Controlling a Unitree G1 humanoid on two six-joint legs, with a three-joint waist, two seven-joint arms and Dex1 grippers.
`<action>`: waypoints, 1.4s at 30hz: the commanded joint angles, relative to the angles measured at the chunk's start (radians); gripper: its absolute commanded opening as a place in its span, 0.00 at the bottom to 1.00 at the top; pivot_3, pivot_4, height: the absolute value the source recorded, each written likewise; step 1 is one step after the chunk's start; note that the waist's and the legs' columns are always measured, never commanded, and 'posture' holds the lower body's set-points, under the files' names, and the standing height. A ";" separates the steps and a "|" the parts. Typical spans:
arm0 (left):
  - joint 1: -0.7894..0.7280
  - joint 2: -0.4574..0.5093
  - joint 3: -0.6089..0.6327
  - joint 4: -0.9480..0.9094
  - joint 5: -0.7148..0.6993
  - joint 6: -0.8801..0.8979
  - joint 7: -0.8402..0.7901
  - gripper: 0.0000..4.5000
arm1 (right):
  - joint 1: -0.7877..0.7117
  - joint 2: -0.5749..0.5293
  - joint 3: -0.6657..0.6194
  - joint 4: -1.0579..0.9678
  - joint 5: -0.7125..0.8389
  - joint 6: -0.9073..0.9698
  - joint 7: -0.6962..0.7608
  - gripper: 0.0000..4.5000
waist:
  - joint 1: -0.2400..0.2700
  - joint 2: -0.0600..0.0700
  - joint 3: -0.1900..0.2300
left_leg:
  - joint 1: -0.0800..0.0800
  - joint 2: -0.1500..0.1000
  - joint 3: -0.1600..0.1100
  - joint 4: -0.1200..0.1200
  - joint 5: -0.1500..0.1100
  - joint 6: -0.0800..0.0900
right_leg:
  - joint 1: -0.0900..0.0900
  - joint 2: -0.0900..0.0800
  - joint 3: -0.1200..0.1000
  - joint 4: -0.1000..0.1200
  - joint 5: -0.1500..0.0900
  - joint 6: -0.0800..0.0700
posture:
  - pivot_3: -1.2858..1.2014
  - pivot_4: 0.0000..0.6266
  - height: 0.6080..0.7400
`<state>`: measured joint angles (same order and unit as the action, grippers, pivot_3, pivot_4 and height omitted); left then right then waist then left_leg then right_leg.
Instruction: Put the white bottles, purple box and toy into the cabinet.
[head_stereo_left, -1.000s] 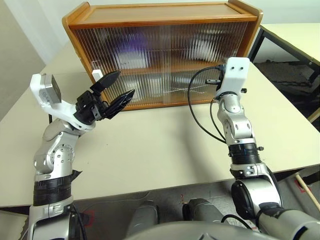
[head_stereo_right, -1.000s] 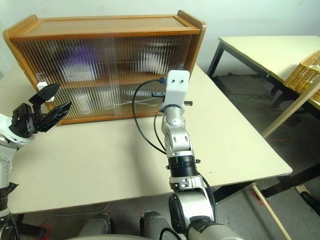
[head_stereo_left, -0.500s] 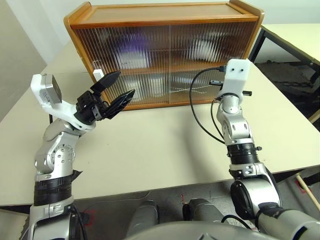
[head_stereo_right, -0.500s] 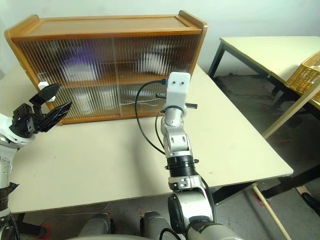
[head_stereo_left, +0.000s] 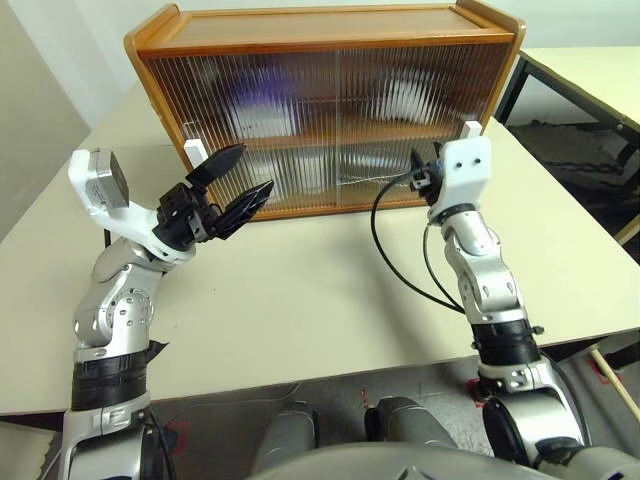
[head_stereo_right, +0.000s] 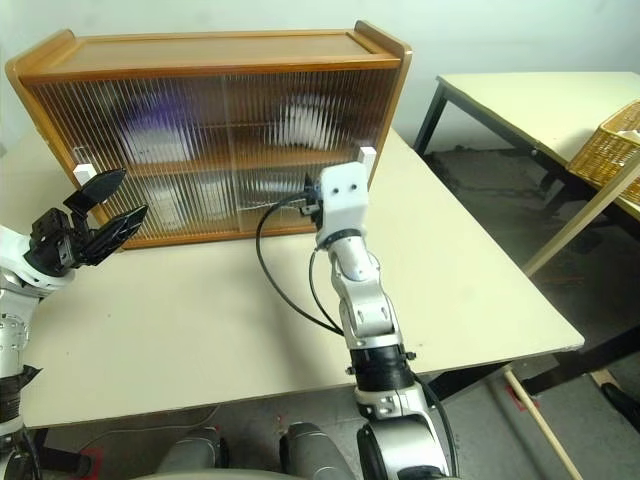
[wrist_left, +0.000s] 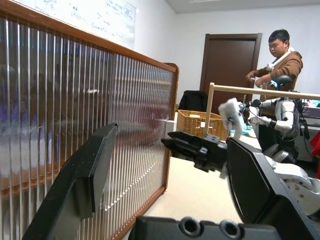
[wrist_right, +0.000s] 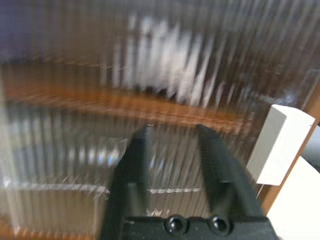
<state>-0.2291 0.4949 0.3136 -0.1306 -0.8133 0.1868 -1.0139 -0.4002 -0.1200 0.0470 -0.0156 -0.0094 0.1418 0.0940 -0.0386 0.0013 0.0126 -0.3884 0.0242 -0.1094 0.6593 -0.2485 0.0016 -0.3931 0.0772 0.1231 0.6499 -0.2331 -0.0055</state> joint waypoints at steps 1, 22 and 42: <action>0.021 -0.008 0.001 0.011 0.014 -0.008 0.000 1.00 | 0.048 -0.034 -0.019 -0.029 0.063 0.023 0.092 0.73 | 0.000 0.000 0.000 | 0.000 0.000 0.000 0.000 0.000 0.000 | 0.000 0.000 0.000 0.000 0.000 0.000 | 0.50 0.00 1.00; 0.270 -0.173 0.143 0.274 0.286 -0.384 0.293 1.00 | 0.248 -0.159 -0.241 0.092 0.259 -0.140 0.305 1.00 | -0.004 -0.001 0.000 | 0.007 -0.001 0.001 0.000 0.000 0.001 | 0.007 0.000 0.002 0.000 -0.005 -0.005 | 0.50 0.03 1.00; 0.356 -0.244 0.182 0.353 0.421 -0.556 0.607 1.00 | 0.273 -0.161 -0.274 0.234 0.271 -0.252 0.323 1.00 | -0.004 -0.002 0.000 | 0.007 -0.002 0.001 -0.002 -0.001 -0.002 | 0.007 0.000 0.002 -0.001 -0.009 -0.004 | 0.50 0.01 1.00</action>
<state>0.1351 0.2474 0.4985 0.1996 -0.3949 -0.3588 -0.4133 -0.1310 -0.2842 -0.2223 0.2076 0.2561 -0.0973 0.4159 -0.0428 -0.0008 0.0130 -0.3817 0.0221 -0.1086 0.6569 -0.2495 -0.0001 -0.3862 0.0770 0.1256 0.6488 -0.2420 -0.0099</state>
